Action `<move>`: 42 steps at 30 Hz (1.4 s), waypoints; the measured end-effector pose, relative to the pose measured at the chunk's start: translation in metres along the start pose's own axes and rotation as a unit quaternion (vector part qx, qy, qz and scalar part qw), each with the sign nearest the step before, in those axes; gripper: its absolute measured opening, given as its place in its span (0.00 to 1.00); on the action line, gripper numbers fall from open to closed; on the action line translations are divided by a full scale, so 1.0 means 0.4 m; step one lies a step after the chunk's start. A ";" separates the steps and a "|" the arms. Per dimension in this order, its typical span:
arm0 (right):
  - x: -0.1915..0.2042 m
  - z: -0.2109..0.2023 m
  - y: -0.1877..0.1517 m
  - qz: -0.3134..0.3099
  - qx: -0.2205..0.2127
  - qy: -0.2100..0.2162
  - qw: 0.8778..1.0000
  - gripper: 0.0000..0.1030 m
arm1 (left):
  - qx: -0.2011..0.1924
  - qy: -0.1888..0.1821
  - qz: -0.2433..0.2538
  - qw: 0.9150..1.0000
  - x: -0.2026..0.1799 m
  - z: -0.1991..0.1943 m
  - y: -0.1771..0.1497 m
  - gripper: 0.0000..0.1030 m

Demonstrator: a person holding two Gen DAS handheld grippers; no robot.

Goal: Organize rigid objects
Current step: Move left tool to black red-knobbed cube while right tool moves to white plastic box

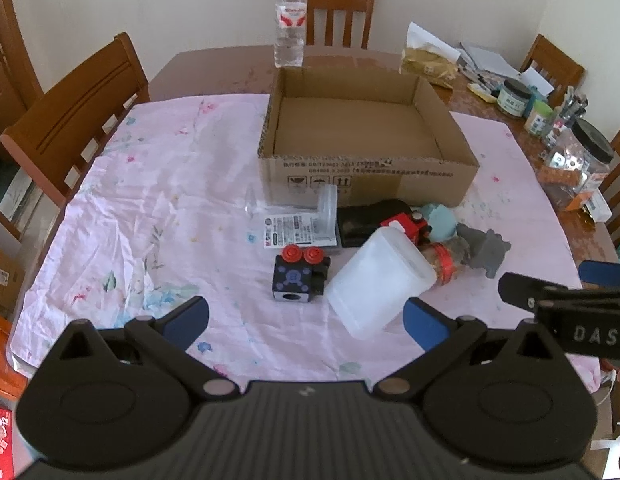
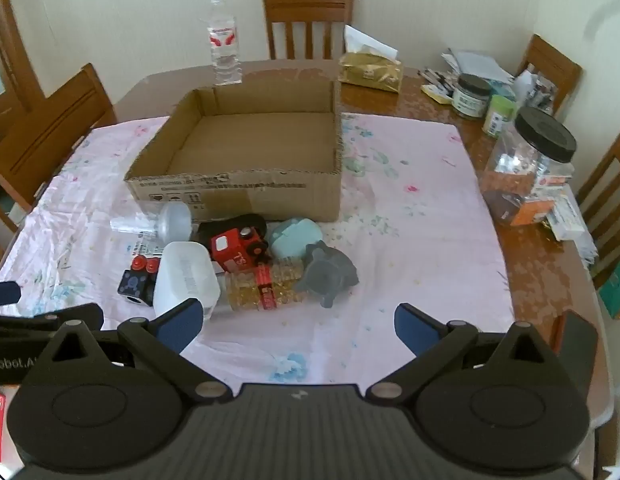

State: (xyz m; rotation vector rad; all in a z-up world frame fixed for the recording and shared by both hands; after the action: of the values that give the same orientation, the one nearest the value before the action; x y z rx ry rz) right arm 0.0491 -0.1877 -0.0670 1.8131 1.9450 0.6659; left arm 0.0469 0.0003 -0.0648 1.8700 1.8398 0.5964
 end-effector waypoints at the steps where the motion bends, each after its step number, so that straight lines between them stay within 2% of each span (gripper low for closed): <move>1: 0.004 -0.001 0.000 -0.006 -0.006 0.007 1.000 1.00 | -0.003 0.001 0.000 1.000 0.004 0.002 0.000 0.99; 7: 0.037 -0.001 -0.009 -0.041 -0.033 0.043 0.998 1.00 | -0.005 0.027 -0.015 1.000 0.048 0.016 -0.007 0.99; 10: 0.049 0.012 -0.036 -0.052 0.000 0.061 0.997 1.00 | 0.013 0.027 -0.026 0.999 0.071 0.021 -0.020 0.99; 12: 0.070 0.013 -0.034 -0.054 -0.022 0.085 0.995 1.00 | 0.015 0.031 -0.030 0.999 0.084 0.024 -0.020 0.99; 15: 0.104 0.009 -0.039 -0.046 -0.026 0.123 0.991 1.00 | 0.023 0.041 -0.034 0.998 0.109 0.030 -0.019 0.99; 19: 0.147 0.023 -0.031 -0.058 -0.022 0.132 0.989 1.00 | 0.032 0.038 -0.035 0.998 0.139 0.044 -0.015 0.99; 25: 0.223 0.074 -0.015 -0.076 -0.015 0.126 0.989 1.00 | 0.042 0.028 -0.020 0.999 0.194 0.075 -0.010 0.99; 29: 0.265 0.112 -0.007 -0.098 -0.015 0.106 0.989 1.00 | 0.045 0.019 -0.022 0.999 0.235 0.098 -0.004 0.99; 33: 0.281 0.145 -0.017 -0.104 0.002 0.083 0.991 1.00 | 0.043 0.010 -0.019 0.999 0.264 0.117 0.008 0.99; 38: 0.293 0.135 -0.038 -0.107 0.007 0.058 0.992 1.00 | 0.048 -0.002 -0.013 0.999 0.282 0.139 0.018 0.99; 42: 0.296 0.132 -0.067 -0.112 0.029 0.034 0.993 1.00 | 0.051 -0.013 -0.007 0.999 0.281 0.155 0.024 0.99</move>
State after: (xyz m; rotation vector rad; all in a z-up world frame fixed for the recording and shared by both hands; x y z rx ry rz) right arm 0.0487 -0.0672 -0.1217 1.5902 2.1938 0.6097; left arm 0.0932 0.1115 -0.1098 1.9190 1.8966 0.4787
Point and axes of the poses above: each gripper's, at about its wrist camera, not at the fingertips, and z roughly the way its jaws point, x to its left, y to its top, the point moved 7 cm from there along z, roughly the way its jaws point, and after that the axes turned 2 degrees about -z, right-handed, at the moved point
